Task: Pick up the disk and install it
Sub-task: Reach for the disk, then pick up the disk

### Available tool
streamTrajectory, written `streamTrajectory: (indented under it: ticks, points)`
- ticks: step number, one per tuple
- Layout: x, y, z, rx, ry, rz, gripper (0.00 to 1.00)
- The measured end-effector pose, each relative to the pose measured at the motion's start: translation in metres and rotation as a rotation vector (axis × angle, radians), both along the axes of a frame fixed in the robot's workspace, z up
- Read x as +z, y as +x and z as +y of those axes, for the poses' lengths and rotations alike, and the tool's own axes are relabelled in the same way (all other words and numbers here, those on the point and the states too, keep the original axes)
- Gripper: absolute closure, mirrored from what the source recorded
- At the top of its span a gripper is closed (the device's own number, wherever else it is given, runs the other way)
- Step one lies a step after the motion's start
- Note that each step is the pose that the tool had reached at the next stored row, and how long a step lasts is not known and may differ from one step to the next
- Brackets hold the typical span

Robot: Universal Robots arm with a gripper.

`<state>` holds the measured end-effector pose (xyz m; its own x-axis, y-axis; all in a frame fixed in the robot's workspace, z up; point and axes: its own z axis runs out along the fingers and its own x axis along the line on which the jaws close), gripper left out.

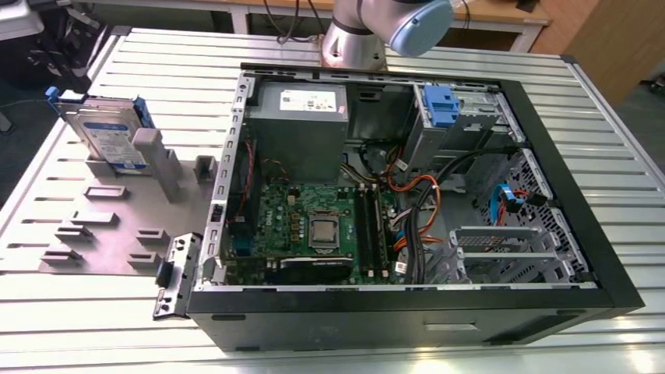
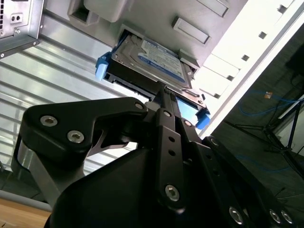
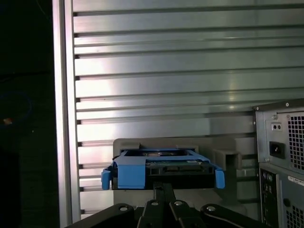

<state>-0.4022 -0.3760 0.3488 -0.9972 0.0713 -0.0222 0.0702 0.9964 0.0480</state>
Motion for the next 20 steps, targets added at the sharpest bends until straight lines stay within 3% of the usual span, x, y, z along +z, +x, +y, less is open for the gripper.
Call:
streamTrajectory:
  ticks: [8,13,20]
  points:
    - [-0.0016,-0.0012,0.0015,0.0,-0.0001,0.0002,0.89]
    - [-0.0045,0.0001,0.0048,0.0,-0.0001,0.0007,0.89]
    - [-0.0056,0.0008,0.0051,0.0,-0.0002,0.0013,0.89]
